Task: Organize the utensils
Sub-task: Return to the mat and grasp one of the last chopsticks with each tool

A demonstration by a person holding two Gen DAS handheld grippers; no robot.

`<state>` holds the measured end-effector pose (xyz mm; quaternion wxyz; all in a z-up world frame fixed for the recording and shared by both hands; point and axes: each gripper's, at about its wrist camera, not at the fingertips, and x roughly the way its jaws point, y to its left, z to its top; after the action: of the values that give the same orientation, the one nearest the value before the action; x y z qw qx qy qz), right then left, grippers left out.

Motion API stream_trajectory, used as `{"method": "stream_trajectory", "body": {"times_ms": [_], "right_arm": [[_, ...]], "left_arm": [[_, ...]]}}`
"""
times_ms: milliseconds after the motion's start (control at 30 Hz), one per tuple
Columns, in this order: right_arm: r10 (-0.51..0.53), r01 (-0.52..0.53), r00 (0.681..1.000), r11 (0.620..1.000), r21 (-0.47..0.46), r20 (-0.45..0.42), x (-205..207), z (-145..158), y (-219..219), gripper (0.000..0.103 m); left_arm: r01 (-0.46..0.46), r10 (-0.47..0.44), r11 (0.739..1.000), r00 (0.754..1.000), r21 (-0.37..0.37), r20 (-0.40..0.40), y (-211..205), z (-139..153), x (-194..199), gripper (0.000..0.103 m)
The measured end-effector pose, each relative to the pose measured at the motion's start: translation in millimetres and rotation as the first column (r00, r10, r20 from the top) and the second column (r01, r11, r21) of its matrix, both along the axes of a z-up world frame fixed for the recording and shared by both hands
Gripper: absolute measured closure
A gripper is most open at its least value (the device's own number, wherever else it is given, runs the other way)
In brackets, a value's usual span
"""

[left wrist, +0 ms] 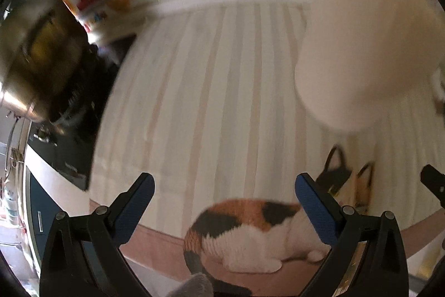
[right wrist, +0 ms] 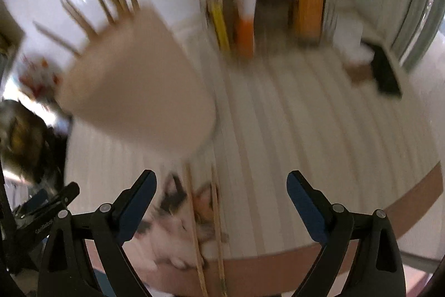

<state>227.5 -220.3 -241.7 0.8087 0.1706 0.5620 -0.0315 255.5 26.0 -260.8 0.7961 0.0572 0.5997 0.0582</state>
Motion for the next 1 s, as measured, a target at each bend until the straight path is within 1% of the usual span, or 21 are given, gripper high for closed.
{"method": "stream_trajectory", "body": {"times_ms": [100, 133, 200, 367, 433, 500, 567, 633, 667, 700, 733, 833, 900, 1000], "right_arm": [[0.025, -0.025, 0.995, 1.000, 0.001, -0.094, -8, -38, 11, 0.019], [0.031, -0.031, 0.993, 1.000, -0.002, -0.113, -9, -45, 13, 0.023], [0.049, -0.051, 0.988, 0.999, -0.010, -0.149, -13, -60, 20, 0.028], [0.072, -0.079, 0.976, 0.997, -0.025, -0.205, -14, -80, 34, 0.037], [0.084, -0.094, 0.970, 0.995, -0.032, -0.229, -14, -88, 39, 0.045], [0.092, -0.105, 0.963, 0.994, -0.040, -0.253, -15, -95, 43, 0.049], [0.103, -0.122, 0.956, 0.991, -0.050, -0.276, -16, -102, 47, 0.057], [0.114, -0.139, 0.947, 0.988, -0.064, -0.301, -17, -109, 48, 0.070], [0.117, -0.146, 0.950, 0.986, -0.079, -0.291, -17, -108, 49, 0.078], [0.129, -0.161, 0.947, 0.983, -0.088, -0.294, -18, -109, 49, 0.094], [0.128, -0.163, 0.945, 0.982, -0.095, -0.300, -18, -110, 48, 0.096], [0.108, -0.148, 0.948, 0.982, -0.114, -0.299, -22, -109, 35, 0.096], [0.082, -0.125, 0.948, 0.984, -0.123, -0.307, -27, -109, 18, 0.096], [0.022, -0.070, 0.947, 0.988, -0.141, -0.321, -37, -109, -16, 0.096]], "left_arm": [[0.016, -0.015, 1.000, 0.999, 0.016, -0.045, -4, -22, -7, 0.000], [0.021, -0.020, 1.000, 0.998, 0.020, -0.054, -6, -26, -8, 0.000], [0.030, -0.028, 0.999, 0.997, 0.026, -0.075, -8, -37, -12, 0.000], [0.045, -0.043, 0.999, 0.995, 0.017, -0.095, -13, -46, -16, 0.000], [0.050, -0.049, 0.999, 0.994, 0.013, -0.093, -15, -47, -19, 0.000], [0.059, -0.058, 0.998, 0.994, 0.007, -0.092, -17, -45, -19, 0.000], [0.065, -0.065, 0.998, 0.994, -0.002, -0.092, -21, -43, -20, 0.000], [0.075, -0.076, 0.997, 0.993, -0.016, -0.093, -24, -43, -20, 0.000], [0.085, -0.087, 0.996, 0.991, -0.030, -0.097, -28, -43, -19, 0.000], [0.094, -0.097, 0.995, 0.990, -0.037, -0.100, -31, -43, -19, 0.000], [0.104, -0.108, 0.994, 0.989, -0.045, -0.102, -35, -42, -19, 0.000], [0.139, -0.147, 0.987, 0.984, -0.081, -0.104, -51, -40, -19, 0.001], [0.160, -0.175, 0.979, 0.978, -0.127, -0.115, -66, -40, -18, 0.003], [0.175, -0.207, 0.963, 0.968, -0.204, -0.144, -88, -43, -16, 0.013]]}}
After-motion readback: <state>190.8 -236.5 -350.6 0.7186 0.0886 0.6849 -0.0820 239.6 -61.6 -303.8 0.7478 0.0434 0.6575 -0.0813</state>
